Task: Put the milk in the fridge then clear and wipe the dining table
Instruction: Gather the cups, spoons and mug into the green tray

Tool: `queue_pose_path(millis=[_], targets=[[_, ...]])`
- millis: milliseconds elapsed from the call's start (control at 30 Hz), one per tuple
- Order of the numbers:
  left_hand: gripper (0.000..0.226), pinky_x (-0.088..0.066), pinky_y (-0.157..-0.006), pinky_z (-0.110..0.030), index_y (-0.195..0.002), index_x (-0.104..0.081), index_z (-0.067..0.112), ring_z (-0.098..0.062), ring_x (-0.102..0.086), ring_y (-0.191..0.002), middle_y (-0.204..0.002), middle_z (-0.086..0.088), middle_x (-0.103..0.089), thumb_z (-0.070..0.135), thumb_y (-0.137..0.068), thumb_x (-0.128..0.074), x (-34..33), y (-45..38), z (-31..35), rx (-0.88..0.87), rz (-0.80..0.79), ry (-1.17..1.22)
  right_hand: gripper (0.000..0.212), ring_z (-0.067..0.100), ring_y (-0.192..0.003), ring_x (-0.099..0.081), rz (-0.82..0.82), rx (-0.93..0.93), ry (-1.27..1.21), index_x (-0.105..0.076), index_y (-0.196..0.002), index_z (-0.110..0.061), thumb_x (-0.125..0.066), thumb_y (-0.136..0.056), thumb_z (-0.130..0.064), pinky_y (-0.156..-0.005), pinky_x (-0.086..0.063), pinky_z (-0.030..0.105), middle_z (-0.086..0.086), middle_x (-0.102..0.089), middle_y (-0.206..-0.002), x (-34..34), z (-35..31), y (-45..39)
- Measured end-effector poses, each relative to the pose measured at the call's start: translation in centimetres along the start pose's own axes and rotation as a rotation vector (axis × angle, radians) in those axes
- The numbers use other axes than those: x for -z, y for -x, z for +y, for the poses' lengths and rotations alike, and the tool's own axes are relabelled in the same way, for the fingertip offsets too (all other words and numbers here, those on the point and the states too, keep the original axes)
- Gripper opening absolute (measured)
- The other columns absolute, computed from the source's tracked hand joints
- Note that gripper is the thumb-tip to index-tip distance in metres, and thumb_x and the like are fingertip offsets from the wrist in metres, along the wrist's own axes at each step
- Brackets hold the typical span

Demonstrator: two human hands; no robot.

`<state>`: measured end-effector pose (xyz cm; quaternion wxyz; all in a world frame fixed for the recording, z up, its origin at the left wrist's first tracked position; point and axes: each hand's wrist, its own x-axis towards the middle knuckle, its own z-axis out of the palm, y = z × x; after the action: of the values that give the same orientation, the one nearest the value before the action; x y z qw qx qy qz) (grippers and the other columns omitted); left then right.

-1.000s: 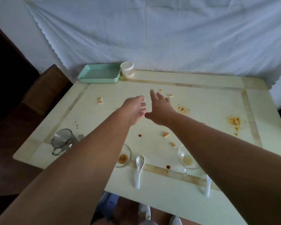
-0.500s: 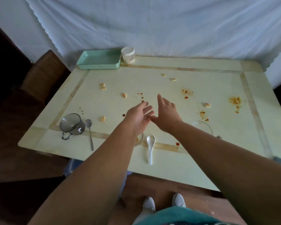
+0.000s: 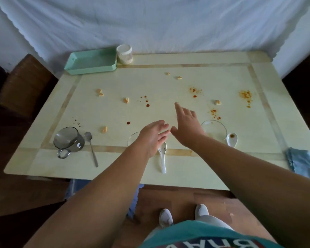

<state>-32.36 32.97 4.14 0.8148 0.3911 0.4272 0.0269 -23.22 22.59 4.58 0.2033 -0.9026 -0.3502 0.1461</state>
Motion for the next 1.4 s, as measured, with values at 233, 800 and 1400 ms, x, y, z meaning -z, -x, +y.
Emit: queue_pose_path(millis=[233,800,1400], targets=[[0.031,-0.039,-0.11,-0.036,-0.13,-0.053,0.002,-0.027,-0.052,-0.128,-0.133,-0.013,-0.059,0.012,-0.101,-0.048,-4.6,-1.0,-3.1,0.105,0.049,-0.009,0.08,0.027,-0.144,-0.023,-0.034,0.018,0.058,-0.01,-0.156,-0.016,-0.058,-0.091,-0.02,-0.115,-0.032,0.039,0.005,-0.031,-0.157,0.6,4.9,1.0],[0.022,-0.037,-0.06,-0.027,-0.089,-0.065,0.012,-0.021,-0.058,-0.074,-0.083,-0.005,-0.065,0.029,-0.093,-0.051,-9.2,-3.2,-13.0,-0.191,0.298,-1.178,0.004,0.023,-0.082,-0.051,0.243,-0.357,-0.138,-0.052,-0.085,-0.017,-0.053,-0.084,-0.013,-0.067,-0.033,0.029,-0.001,-0.054,-0.089,4.5,21.5,4.5],[0.057,-0.035,-0.107,-0.034,-0.149,-0.037,0.022,-0.023,-0.042,-0.137,-0.152,-0.002,-0.042,0.027,-0.095,-0.053,-12.5,-3.1,-15.9,-0.036,-0.024,-1.559,0.038,0.029,-0.101,-0.062,-0.182,-0.521,-0.009,-0.047,-0.121,-0.01,-0.061,-0.091,-0.029,-0.074,-0.045,0.033,0.007,-0.062,-0.108,-1.9,23.5,5.4]])
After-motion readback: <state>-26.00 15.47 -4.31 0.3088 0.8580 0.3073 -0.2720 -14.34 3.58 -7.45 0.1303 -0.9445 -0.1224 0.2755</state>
